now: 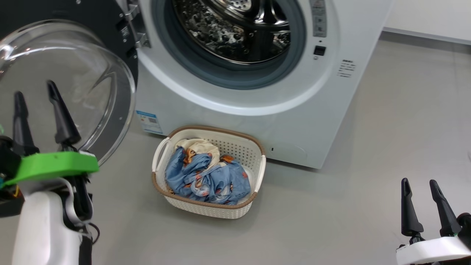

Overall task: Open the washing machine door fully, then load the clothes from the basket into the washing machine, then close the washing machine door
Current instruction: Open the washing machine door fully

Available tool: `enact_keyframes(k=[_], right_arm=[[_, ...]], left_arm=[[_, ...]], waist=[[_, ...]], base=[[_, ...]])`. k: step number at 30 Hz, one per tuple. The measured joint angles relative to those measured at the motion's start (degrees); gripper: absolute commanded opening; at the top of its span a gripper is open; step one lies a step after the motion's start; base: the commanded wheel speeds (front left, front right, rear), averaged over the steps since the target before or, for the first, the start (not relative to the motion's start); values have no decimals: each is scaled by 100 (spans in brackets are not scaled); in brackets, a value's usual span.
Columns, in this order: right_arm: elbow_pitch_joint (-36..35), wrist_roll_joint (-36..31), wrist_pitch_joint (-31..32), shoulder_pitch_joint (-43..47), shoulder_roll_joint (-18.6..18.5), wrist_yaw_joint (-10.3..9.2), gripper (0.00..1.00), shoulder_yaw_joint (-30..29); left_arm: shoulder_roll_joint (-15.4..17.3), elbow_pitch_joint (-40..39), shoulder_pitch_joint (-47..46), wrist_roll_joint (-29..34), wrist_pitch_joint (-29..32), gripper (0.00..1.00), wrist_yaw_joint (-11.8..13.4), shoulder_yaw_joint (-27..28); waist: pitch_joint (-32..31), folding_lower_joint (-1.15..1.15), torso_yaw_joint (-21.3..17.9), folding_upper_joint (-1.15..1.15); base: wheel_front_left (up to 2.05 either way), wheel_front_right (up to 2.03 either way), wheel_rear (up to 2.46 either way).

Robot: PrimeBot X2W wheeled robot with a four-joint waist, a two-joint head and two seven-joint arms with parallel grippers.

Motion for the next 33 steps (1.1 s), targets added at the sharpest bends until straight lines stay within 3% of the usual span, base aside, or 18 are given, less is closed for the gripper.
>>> enact_keyframes(k=[15, 25, 33], right_arm=[[-192, -159, 0, 3, -24, 0, 100, 169], [-216, -159, 0, 3, -26, 0, 100, 157], [-242, -159, 0, 76, -64, 0, 100, -54]], left_arm=[[26, -23, 1591, 260, 92, 100, -328, -1106], [55, 90, 2242, 381, 62, 100, -343, -1034], [63, 2, 2473, 397, 60, 100, -285, -657]], waist=[[-157, 0, -1121, 0], [-165, 0, -1910, 0], [-160, 0, -2098, 0]], base=[[0, 0, 0], [0, 0, 0], [0, 0, 0]])
